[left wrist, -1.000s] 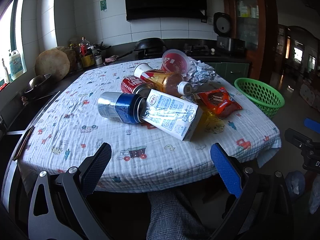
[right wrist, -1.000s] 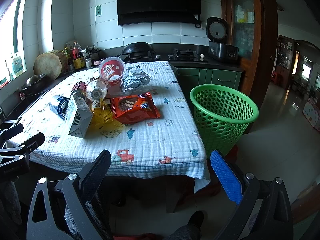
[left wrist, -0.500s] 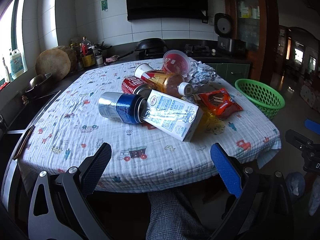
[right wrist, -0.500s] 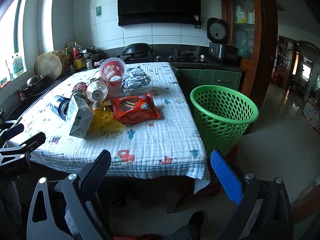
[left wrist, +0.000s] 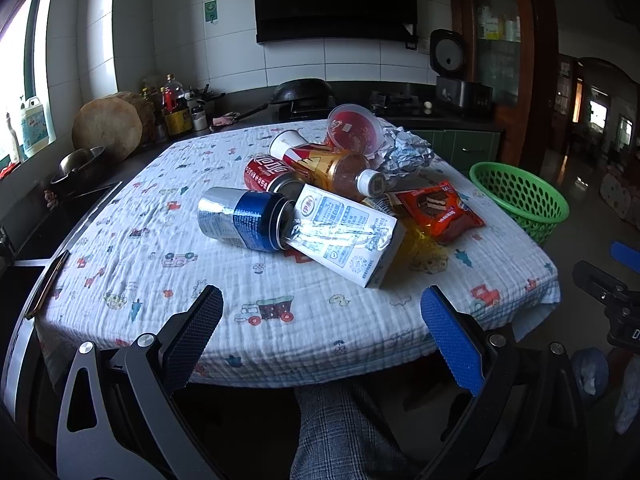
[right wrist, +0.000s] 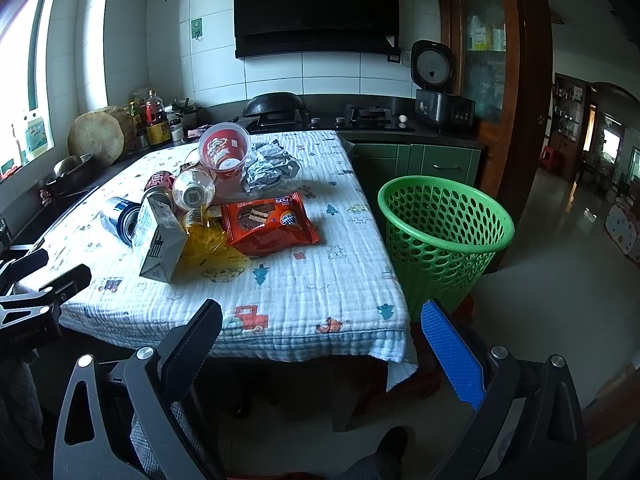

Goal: Collect trash

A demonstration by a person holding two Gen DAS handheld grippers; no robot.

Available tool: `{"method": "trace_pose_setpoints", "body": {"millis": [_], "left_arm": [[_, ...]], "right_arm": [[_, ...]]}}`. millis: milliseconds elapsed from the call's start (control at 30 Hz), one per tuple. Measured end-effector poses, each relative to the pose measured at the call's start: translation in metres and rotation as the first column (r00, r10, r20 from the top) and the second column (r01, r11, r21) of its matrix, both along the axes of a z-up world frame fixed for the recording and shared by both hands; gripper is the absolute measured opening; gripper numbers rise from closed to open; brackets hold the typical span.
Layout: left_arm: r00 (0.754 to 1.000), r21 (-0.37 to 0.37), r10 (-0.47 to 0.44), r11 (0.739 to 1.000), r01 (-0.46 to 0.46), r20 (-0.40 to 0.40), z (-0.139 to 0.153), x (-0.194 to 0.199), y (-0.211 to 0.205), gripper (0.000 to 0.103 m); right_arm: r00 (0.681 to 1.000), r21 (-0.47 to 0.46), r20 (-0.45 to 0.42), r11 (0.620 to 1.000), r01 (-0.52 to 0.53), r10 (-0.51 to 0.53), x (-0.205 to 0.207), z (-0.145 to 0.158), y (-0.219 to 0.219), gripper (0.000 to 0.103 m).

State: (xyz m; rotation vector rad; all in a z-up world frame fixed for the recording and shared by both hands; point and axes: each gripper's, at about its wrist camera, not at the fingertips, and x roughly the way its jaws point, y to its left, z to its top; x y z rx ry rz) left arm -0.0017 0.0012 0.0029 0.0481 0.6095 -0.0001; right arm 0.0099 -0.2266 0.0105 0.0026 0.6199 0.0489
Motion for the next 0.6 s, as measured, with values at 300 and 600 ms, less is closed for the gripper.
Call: {"method": "trace_pose_setpoints", "body": {"millis": [300, 600], "left_arm": [[1.0, -0.003, 0.001, 1.0, -0.001, -0.002, 0.0019, 0.0013, -0.0004, 0.098], [1.0, -0.005, 0.0, 1.0, 0.0, -0.002, 0.0029, 0.0026, -0.0012, 0.098]], "right_arm": [[1.0, 0.0, 0.001, 1.0, 0.002, -0.002, 0.0006, 0.0005, -0.0003, 0.097], [1.0, 0.0, 0.006, 1.0, 0.001, -0.001, 0.0012, 0.0016, 0.0001, 0.097]]}}
